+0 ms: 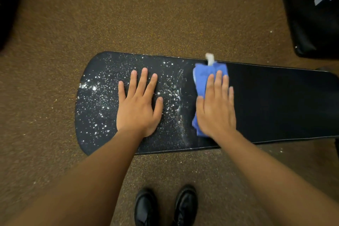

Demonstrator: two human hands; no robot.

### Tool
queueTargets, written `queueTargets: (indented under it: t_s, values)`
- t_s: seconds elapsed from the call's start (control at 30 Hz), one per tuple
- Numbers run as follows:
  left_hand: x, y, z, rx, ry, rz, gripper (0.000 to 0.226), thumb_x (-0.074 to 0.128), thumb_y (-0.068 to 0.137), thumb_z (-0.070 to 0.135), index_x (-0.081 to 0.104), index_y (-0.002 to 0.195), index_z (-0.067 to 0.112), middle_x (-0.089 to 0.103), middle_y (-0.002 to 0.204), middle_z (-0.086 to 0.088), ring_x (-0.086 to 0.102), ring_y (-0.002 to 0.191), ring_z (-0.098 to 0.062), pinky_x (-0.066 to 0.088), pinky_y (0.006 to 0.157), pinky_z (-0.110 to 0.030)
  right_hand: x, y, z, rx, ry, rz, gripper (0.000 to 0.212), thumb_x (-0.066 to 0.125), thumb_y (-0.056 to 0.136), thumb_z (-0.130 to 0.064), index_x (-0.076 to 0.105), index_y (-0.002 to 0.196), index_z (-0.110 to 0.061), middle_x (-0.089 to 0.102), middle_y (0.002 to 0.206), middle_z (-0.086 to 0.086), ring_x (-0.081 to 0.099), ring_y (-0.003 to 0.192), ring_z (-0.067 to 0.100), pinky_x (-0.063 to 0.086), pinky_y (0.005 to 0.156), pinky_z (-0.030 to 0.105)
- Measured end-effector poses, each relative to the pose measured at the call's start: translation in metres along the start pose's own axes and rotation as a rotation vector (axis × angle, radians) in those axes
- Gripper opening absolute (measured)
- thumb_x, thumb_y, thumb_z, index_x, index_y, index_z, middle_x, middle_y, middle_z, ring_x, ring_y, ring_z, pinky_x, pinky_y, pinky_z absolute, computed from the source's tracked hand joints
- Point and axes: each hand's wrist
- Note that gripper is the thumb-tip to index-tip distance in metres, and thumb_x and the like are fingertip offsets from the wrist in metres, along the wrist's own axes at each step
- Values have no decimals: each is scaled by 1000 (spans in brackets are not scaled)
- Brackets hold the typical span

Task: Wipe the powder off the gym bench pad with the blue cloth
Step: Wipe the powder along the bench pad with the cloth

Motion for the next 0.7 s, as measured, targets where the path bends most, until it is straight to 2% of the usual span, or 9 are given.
queueTargets:
  t_s: [0.1, 0.23, 0.33, 0.43, 0.57, 0.63, 0.7]
  values:
    - [1, 0, 1, 1, 0, 4, 64, 18, 98, 51, 11, 157, 27, -1, 165, 2, -8, 151, -22, -3, 120, -53, 3, 36, -32, 69, 39, 35, 68, 26, 97, -34, 8, 153, -1, 1, 162, 19, -3, 150, 34, 4, 121, 51]
    - [2, 1, 0, 1, -4, 12, 65, 20, 96, 51, 15, 157, 26, 2, 165, 1, -5, 152, -22, -1, 120, -53, 9, -17, -54, -140, 14, 5, 67, 19, 97, -36, 9, 154, -1, 2, 162, 19, -2, 150, 33, 7, 121, 50]
    - [1, 0, 0, 5, -9, 14, 65, 19, 97, 51, 16, 156, 25, 4, 165, 0, -4, 152, -23, -1, 120, -53, 12, -68, -27, -261, -1, -87, 67, 20, 98, -37, 5, 155, -6, -5, 162, 15, -7, 150, 29, 6, 121, 49]
    - [1, 0, 0, 7, -1, 5, 65, 18, 97, 52, 13, 157, 26, 2, 165, 1, -7, 151, -22, -3, 120, -53, 5, -42, 1, -137, 1, -63, 69, 18, 94, -38, 7, 155, -5, -3, 163, 13, -7, 150, 28, 7, 121, 49]
    - [1, 0, 1, -1, -8, 11, 64, 19, 98, 51, 12, 157, 27, 1, 165, 1, -8, 151, -22, -4, 120, -52, -1, 28, -20, -20, 16, 8, 70, 25, 96, -36, 3, 154, -2, -3, 162, 18, -8, 150, 31, 2, 121, 49]
    - [1, 0, 2, 1, -4, 12, 64, 20, 97, 51, 12, 157, 27, 1, 165, 1, -7, 151, -22, -3, 120, -53, 2, 34, -37, -31, 7, 16, 70, 25, 97, -36, 3, 154, -2, -3, 162, 19, -7, 150, 31, 1, 121, 49]
    - [3, 1, 2, 2, -5, 10, 65, 20, 97, 51, 13, 157, 27, 2, 165, 1, -6, 151, -22, -3, 120, -53, 4, 10, -42, -117, -25, 5, 69, 20, 96, -36, 4, 154, -2, -1, 162, 19, -5, 150, 31, 3, 122, 48]
Point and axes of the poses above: each hand's wrist, its own y-axis towards the middle knuckle, its own x-axis out of the palm, z = x × y
